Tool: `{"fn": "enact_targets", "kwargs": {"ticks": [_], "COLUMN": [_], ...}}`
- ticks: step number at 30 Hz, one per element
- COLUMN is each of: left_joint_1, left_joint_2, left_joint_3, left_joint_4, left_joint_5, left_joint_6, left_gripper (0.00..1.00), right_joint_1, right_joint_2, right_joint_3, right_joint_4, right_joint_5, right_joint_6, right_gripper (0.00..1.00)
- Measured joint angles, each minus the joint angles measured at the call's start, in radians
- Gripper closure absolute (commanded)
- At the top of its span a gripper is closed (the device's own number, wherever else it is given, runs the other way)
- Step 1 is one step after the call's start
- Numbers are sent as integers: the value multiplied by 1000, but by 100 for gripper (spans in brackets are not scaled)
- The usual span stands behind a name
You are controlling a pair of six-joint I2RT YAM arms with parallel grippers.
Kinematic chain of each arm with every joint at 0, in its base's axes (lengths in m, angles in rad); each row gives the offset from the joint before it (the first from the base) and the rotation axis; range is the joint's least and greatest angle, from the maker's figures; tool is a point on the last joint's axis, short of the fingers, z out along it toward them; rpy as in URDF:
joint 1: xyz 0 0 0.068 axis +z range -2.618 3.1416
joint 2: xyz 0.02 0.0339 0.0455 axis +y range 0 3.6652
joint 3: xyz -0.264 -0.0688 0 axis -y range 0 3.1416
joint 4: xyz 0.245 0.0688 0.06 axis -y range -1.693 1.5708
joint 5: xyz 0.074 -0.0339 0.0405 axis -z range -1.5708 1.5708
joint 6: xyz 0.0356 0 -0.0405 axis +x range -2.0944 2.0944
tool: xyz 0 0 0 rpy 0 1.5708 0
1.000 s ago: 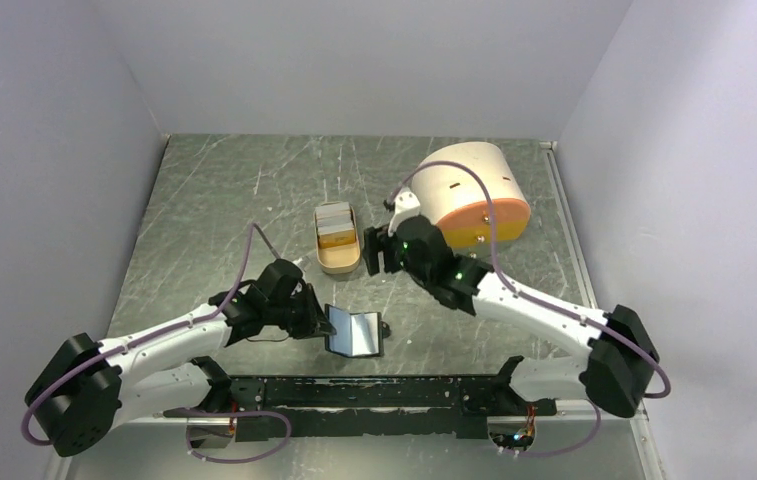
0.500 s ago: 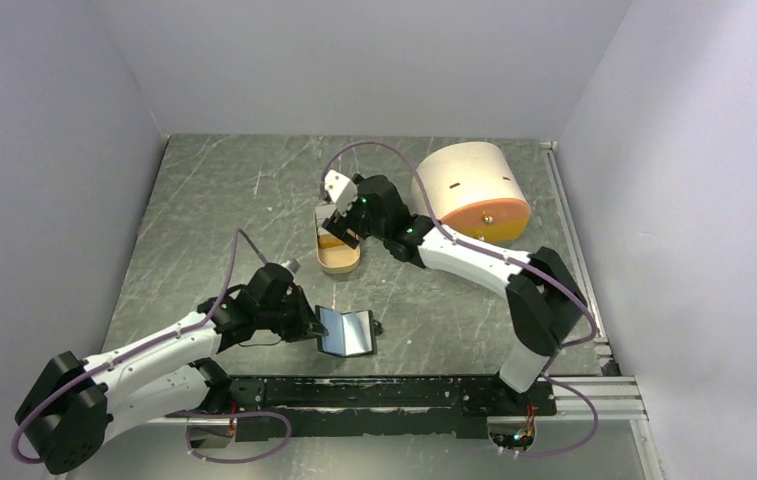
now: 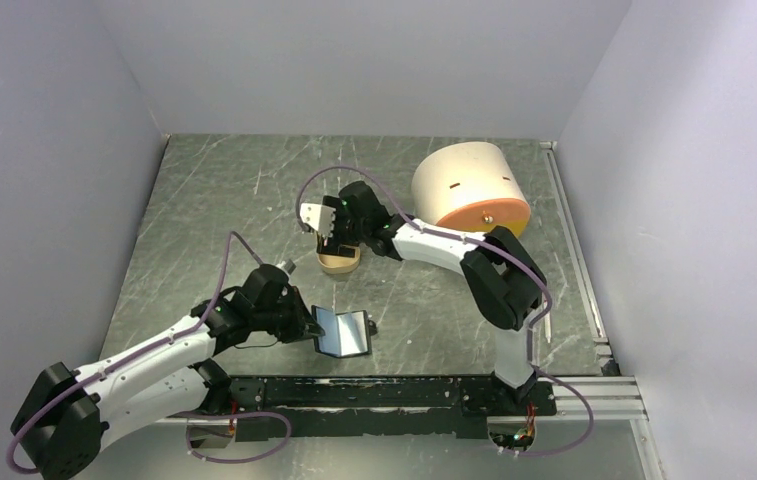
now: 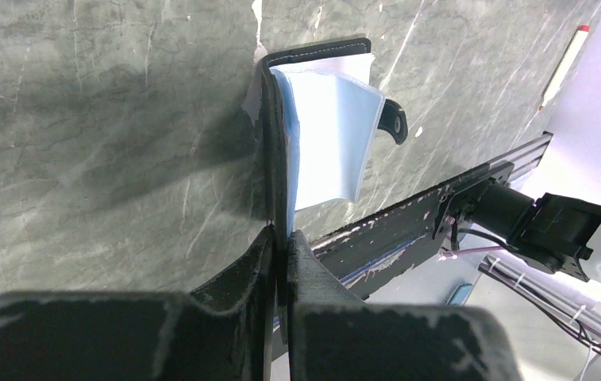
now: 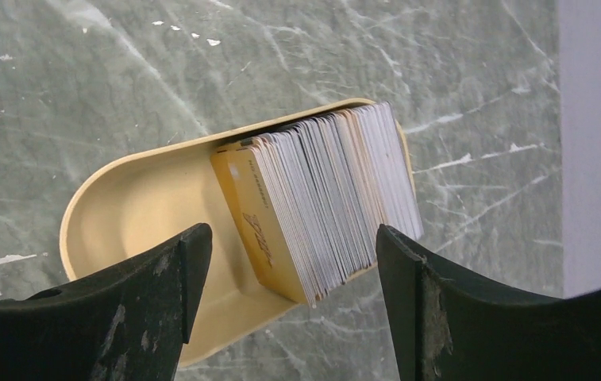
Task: Put the credit cards into the card holder
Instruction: Pick up the credit card from the storage box.
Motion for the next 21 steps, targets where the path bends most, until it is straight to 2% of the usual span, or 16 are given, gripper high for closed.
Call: {"fn": "enact_targets", "kwargs": {"ticks": [7, 10, 13, 21], "left_joint_1": [0, 0, 1, 1], "left_joint_2": [0, -1, -10, -28], "left_joint_3": [0, 0, 0, -11], "left_joint_4": [0, 0, 0, 2], "left_joint_5": [0, 0, 0, 1], "left_joint_6": [5, 8, 8, 8], "left_gripper": [91, 91, 91, 91], "right_joint_1": [-5, -5, -6, -6], "right_joint_2": [61, 61, 62, 70], "right_joint_3": [26, -2, -19, -28], "right_joint_4": [0, 61, 85, 166], "right_joint_5": [-2, 21, 40, 68], "right_joint_6": [-79, -107, -128, -155], "right_gripper": [19, 18, 12, 12]}}
